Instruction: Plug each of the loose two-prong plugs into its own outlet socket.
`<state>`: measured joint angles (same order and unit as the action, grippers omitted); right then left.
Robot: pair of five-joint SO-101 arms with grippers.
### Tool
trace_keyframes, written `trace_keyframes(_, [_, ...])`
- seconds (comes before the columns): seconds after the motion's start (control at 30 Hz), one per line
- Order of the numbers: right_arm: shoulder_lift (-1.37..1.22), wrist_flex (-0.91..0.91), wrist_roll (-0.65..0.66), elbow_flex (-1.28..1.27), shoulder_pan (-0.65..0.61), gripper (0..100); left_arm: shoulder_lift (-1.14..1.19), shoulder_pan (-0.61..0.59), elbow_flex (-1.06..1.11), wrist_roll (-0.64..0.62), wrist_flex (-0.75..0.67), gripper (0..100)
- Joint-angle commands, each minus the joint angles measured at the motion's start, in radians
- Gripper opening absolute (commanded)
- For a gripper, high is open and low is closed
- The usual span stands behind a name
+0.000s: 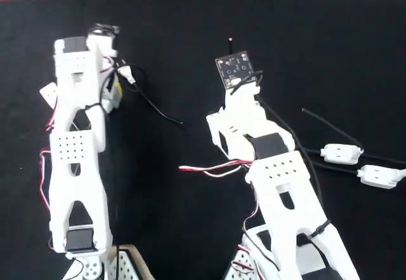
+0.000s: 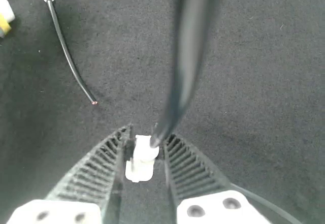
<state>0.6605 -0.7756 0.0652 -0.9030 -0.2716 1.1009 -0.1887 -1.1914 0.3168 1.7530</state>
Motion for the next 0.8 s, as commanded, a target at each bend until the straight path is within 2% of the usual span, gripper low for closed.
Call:
trace_keyframes(0.0, [0.007,0.003,0.005,0.079,0.057,1.1,-0.222,0.110,0.222,0.017,0.011,3])
trace_keyframes(0.2, [0.008,-0.005,0.003,0.088,0.072,1.1,-0.644,0.252,0.644,0.040,-0.037,3])
trace_keyframes(0.3, [0.008,-0.005,0.003,0.090,0.072,1.1,-0.878,0.274,0.951,0.043,-0.172,3])
trace_keyframes(0.47, [0.008,-0.005,0.003,0.090,0.071,1.1,-1.261,0.277,1.572,0.051,-0.528,3])
trace_keyframes(0.53, [0.008,-0.009,0.003,0.090,0.069,1.1,-1.405,0.278,1.796,0.091,-0.641,3])
trace_keyframes(0.63, [0.010,-0.029,0.003,0.093,0.068,1.1,-1.600,0.278,2.058,0.147,-0.755,3])
trace_keyframes(0.77, [0.041,-0.060,0.000,0.105,0.071,1.1,-1.818,0.282,2.287,0.265,-0.827,3])
